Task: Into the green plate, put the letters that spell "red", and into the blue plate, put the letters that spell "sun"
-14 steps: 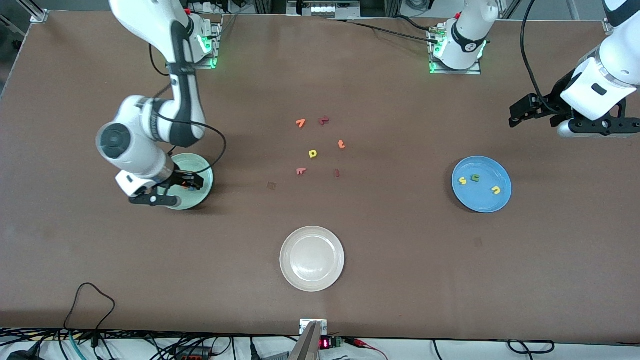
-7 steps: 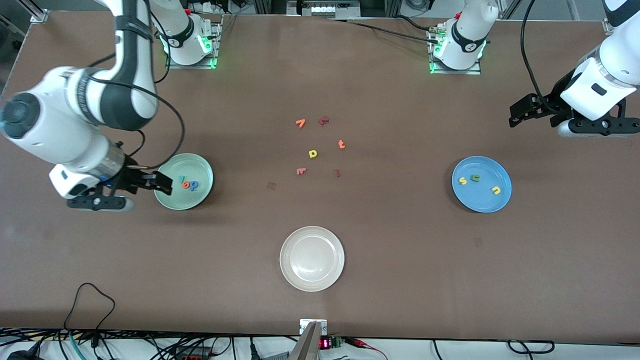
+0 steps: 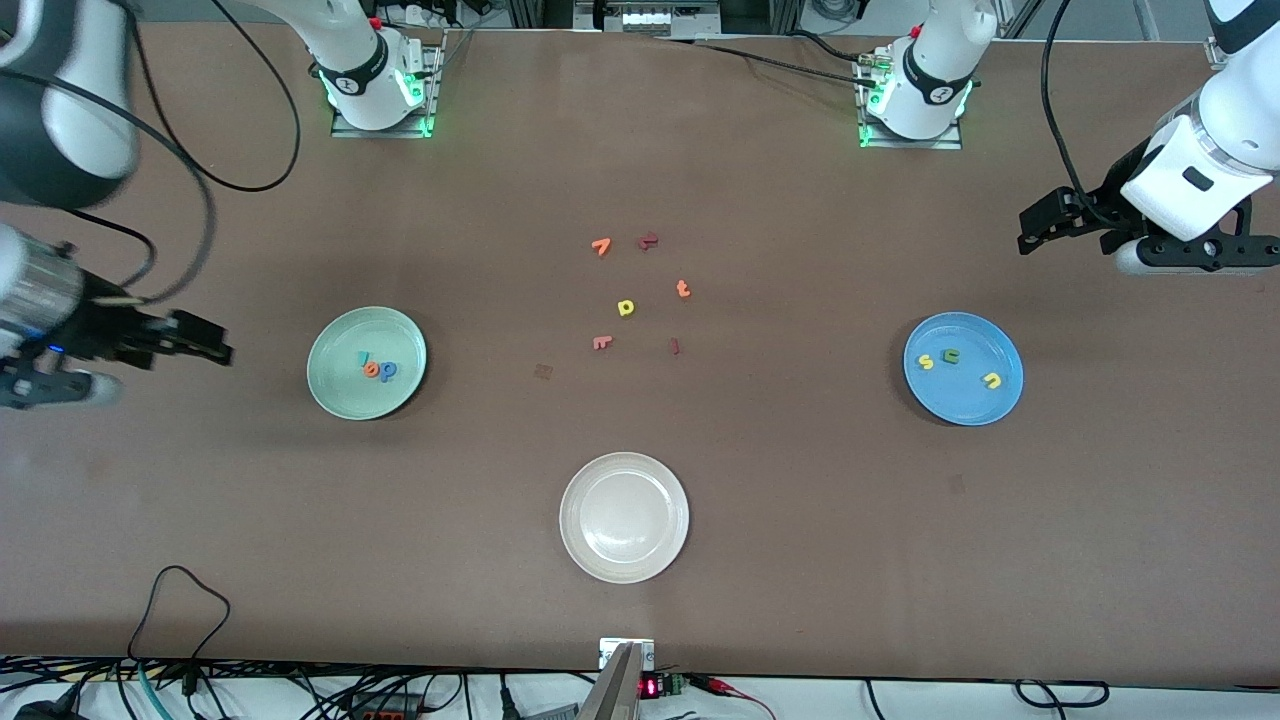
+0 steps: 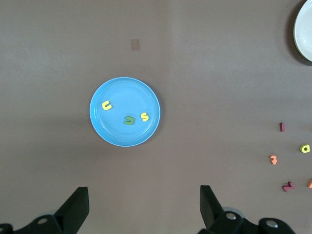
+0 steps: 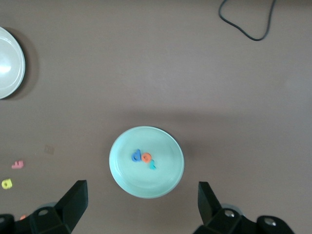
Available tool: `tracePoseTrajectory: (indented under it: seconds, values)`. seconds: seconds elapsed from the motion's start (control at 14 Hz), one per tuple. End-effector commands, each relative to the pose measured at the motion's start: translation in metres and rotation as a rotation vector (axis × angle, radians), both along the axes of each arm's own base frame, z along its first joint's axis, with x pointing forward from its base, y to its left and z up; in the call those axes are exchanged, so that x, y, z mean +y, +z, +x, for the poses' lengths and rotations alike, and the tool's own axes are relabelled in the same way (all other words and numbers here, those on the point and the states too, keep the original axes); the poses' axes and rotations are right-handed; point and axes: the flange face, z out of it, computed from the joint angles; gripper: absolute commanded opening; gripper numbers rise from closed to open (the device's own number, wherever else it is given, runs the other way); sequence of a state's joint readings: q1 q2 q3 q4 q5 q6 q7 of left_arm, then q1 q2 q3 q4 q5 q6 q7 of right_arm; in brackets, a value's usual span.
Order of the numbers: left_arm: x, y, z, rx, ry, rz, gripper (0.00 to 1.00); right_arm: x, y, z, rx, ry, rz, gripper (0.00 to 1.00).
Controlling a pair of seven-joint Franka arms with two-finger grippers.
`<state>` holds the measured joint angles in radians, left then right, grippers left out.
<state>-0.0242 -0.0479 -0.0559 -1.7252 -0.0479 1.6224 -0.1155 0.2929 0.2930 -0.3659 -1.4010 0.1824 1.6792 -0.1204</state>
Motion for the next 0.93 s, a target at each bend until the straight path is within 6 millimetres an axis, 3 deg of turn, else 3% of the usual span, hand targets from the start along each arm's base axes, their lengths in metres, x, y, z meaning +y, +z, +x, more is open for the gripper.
tracePoseTrajectory:
  seconds: [0.0, 0.21, 0.64, 0.86]
  values:
    - [0.001, 0.004, -0.001, 0.005, -0.015, -0.008, 1.0, -0.032, 0.028, -0.017, -0.006, 0.001, 0.028, 1.0]
    - [0.001, 0.004, -0.001, 0.005, -0.015, -0.008, 1.0, -0.062, 0.034, -0.032, 0.026, -0.047, -0.009, 1.0]
    - [0.002, 0.003, -0.001, 0.006, -0.014, -0.01, 1.0, -0.06, 0.029, -0.071, 0.041, -0.086, -0.081, 1.0]
    - [0.002, 0.003, -0.001, 0.006, -0.014, -0.01, 1.0, -0.058, 0.022, -0.105, 0.005, -0.084, -0.074, 1.0]
